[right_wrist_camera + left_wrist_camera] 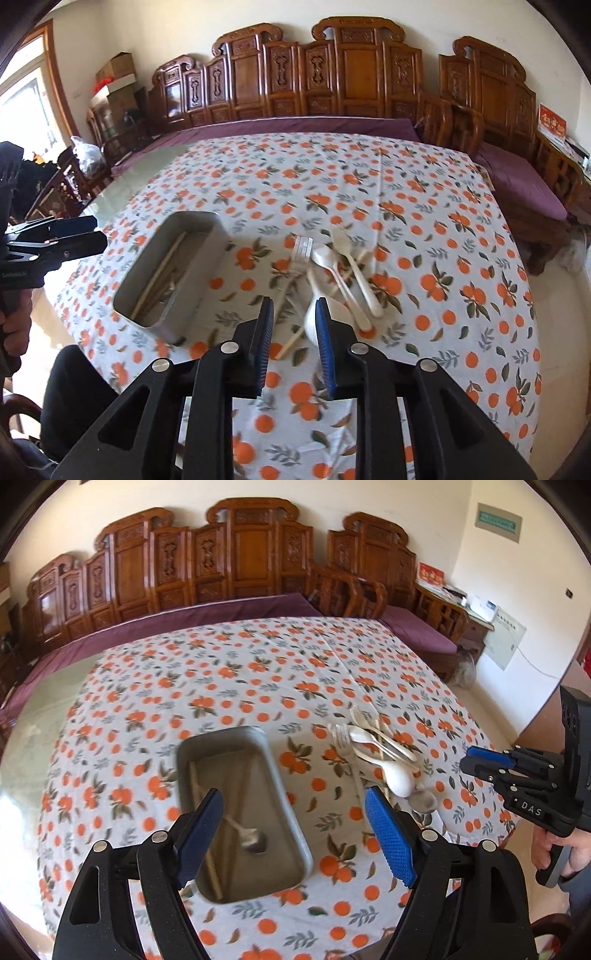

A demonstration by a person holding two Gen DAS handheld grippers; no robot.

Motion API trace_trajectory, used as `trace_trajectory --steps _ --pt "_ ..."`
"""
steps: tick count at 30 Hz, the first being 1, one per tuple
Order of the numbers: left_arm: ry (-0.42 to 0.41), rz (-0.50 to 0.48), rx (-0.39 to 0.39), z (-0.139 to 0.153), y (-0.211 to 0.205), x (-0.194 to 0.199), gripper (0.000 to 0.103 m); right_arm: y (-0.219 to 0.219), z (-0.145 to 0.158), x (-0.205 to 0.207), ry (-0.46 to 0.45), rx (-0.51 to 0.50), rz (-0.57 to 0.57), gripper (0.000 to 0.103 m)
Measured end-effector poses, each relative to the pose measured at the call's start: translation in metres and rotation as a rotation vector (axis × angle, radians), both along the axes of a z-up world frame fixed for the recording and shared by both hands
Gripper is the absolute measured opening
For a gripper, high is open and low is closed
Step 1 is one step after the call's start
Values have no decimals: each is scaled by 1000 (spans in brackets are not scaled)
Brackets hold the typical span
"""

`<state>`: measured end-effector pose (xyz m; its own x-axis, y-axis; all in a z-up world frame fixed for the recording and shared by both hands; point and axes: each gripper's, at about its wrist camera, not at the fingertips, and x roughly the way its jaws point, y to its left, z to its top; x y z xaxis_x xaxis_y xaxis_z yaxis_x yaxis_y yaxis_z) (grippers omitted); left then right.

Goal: Organize utensils
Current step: 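Grasp a metal fork from the utensil pile with the left tool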

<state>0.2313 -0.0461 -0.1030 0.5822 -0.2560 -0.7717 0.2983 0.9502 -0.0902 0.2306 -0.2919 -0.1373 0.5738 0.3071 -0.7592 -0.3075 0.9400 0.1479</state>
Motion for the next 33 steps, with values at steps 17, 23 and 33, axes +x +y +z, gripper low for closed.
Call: trace_trajectory --steps 17,23,33 --pt "159 -76 11 -83 -75 57 62 -29 -59 31 74 7 -47 29" --pt "236 -97 21 -116 -100 81 40 -34 -71 31 102 26 -54 29" --pt "293 -87 58 -144 -117 100 25 -37 -75 29 113 37 -54 29"
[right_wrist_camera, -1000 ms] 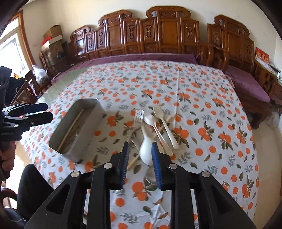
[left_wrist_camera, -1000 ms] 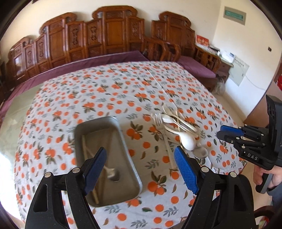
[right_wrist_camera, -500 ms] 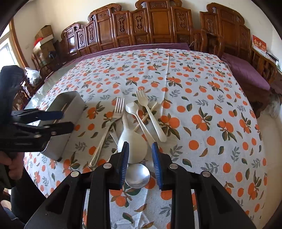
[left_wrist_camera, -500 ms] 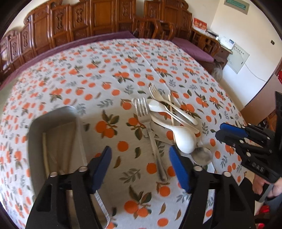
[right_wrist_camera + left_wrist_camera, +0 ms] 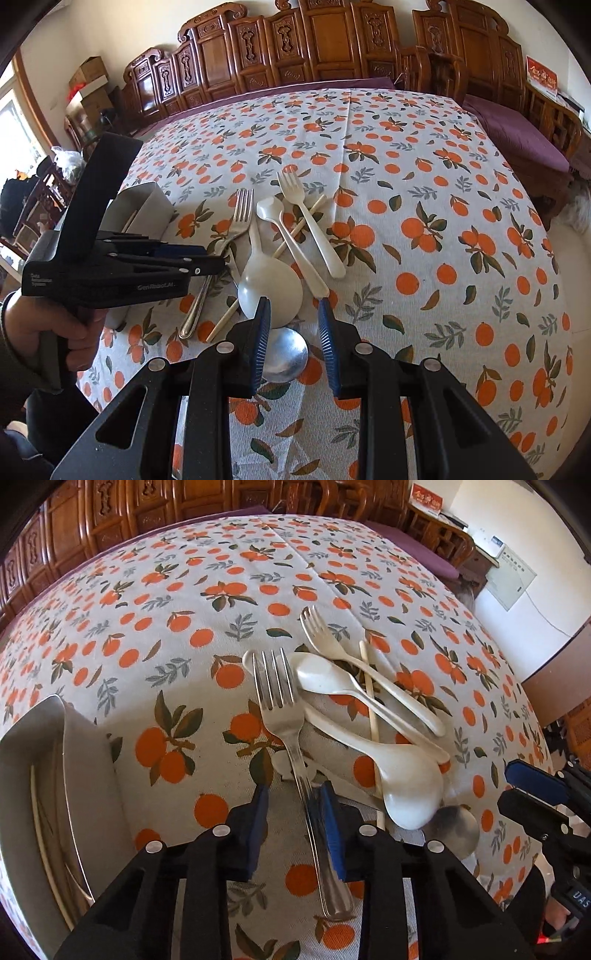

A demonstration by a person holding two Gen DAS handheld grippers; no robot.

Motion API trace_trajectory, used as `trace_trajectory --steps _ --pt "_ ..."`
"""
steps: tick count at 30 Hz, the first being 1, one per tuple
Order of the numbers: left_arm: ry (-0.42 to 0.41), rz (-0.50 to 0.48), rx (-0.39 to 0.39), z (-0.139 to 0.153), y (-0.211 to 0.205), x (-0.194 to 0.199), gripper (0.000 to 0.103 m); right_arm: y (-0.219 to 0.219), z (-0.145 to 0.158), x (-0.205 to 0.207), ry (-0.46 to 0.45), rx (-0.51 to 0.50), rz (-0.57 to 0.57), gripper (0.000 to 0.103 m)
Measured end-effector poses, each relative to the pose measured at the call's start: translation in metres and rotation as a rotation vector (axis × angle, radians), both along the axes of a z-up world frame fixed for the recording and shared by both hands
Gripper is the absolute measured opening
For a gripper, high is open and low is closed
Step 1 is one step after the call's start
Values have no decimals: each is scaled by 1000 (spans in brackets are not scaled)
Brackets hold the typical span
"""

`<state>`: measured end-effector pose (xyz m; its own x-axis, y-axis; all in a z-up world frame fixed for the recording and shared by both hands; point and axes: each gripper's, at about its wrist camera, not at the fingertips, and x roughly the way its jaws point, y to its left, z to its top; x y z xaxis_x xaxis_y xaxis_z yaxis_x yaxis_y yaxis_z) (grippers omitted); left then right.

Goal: Organize utensils
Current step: 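Grasp a metal fork from the utensil pile with the left tool, then carry the fork toward the tray with the left tool while the right tool grasps a white plastic ladle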

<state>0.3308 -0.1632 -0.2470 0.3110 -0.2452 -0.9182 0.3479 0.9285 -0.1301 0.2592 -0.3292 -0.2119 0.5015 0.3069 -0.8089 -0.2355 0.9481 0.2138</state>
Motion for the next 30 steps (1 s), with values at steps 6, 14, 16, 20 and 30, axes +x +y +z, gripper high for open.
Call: trace_trajectory --steps 6,14,16,20,30 --pt "17 3 -30 0 6 -2 6 2 2 2 -5 -3 1 29" --pt "1 6 -59 17 27 -20 6 -1 -4 2 5 -13 -24 29" --pt "-9 6 -67 22 30 -24 6 0 -3 2 4 -18 -26 29" --pt "-39 7 -89 38 37 -34 6 4 -3 3 7 -14 -17 31" --pt "-90 27 -120 64 53 -47 6 45 1 43 11 -24 95 34"
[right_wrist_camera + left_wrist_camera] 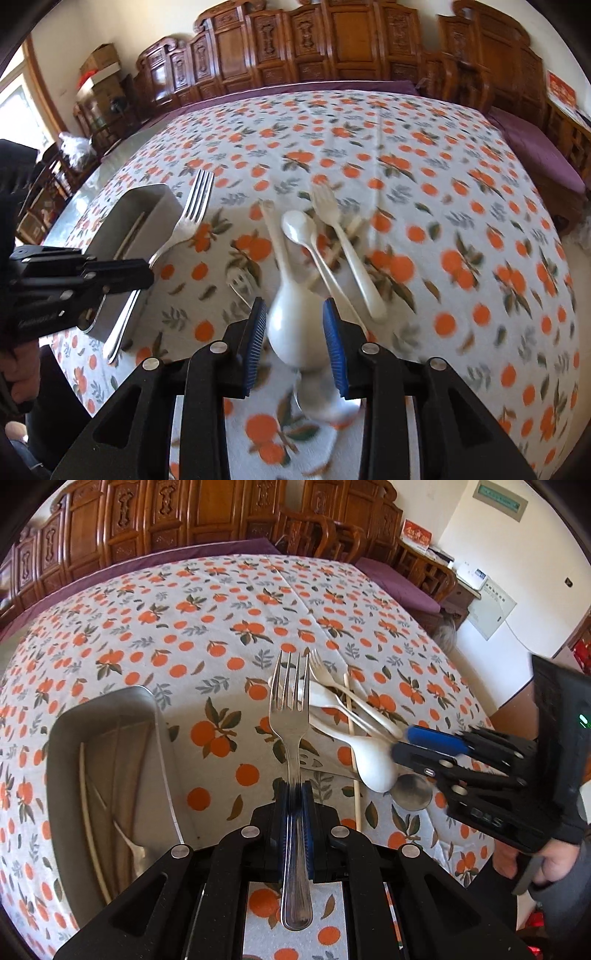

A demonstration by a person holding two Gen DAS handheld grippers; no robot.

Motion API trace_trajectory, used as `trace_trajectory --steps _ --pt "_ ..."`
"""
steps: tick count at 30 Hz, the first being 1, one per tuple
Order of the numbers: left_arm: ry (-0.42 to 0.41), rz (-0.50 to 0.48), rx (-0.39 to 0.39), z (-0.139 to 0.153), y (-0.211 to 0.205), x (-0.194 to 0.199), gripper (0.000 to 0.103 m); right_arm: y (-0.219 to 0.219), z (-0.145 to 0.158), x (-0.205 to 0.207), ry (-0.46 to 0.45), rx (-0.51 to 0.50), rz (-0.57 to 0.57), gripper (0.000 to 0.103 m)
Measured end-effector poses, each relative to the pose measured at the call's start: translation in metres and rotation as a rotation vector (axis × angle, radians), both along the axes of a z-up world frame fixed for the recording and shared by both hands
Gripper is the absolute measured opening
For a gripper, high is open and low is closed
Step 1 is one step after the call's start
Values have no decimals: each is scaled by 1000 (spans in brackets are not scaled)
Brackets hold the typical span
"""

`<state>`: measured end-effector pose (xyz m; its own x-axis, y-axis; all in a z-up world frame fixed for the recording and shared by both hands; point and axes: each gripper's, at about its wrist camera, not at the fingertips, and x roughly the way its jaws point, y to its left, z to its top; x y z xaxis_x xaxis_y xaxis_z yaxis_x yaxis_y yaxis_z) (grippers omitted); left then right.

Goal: Organize utensils
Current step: 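Carry the fork toward the tray with the left tool while the right tool grasps a white plastic ladle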

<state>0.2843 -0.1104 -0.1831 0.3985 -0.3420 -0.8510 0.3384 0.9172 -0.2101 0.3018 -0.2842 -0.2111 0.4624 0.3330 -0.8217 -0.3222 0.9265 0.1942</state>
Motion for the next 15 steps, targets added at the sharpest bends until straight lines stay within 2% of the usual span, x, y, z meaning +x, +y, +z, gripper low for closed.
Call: trace_trajectory --steps 9,15 --pt "-21 11 -24 12 9 -5 6 32 -19 44 74 -100 123 34" --pt "-37 10 -30 21 14 -11 6 42 -33 59 137 -171 167 24"
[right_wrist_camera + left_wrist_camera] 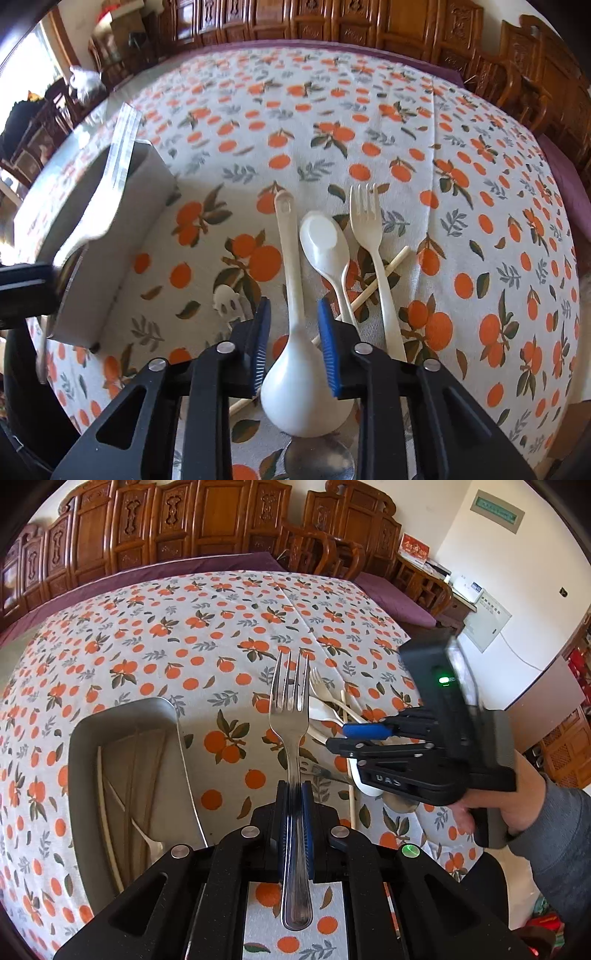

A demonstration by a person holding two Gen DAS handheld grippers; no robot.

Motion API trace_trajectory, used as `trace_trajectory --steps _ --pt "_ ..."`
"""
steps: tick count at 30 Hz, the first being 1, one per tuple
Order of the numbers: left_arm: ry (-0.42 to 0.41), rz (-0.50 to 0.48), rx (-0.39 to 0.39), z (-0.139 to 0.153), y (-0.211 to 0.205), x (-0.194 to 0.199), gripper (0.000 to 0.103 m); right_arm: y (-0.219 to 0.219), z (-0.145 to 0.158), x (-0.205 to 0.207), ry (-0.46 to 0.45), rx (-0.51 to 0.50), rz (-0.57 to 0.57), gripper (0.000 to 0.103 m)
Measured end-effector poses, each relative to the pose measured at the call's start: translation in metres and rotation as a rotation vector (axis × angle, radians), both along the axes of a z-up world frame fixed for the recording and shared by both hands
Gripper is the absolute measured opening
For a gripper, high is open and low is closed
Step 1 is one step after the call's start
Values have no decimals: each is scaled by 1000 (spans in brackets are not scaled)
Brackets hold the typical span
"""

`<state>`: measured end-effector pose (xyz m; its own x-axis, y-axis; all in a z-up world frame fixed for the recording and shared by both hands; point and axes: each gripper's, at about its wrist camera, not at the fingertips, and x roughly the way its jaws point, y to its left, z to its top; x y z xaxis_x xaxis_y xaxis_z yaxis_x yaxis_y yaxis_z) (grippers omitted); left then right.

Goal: Organize utensils
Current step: 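Carry the fork toward the tray with the left tool while the right tool grasps a white plastic ladle, then lower the fork into the tray and open the left tool while the right tool holds the ladle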

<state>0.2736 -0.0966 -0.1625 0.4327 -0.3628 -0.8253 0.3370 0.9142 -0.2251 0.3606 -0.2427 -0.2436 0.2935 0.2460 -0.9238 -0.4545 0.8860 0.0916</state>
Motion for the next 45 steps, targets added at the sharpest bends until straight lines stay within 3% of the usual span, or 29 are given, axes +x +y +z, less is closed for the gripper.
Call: trace_trajectory --steps 2,9,15,31,45 --pt "-4 2 -1 2 2 -2 6 3 -4 2 29 -14 16 17" --pt "-13 10 -1 9 13 -9 6 17 -11 2 48 -81 39 18" --pt "-20 30 -4 15 28 -14 6 21 -11 -2 48 -88 34 11" --pt "-47 85 9 26 64 -28 6 12 43 -56 -37 78 -7 11" --pt "-8 156 62 2 97 -12 6 18 62 -90 -70 154 -4 11"
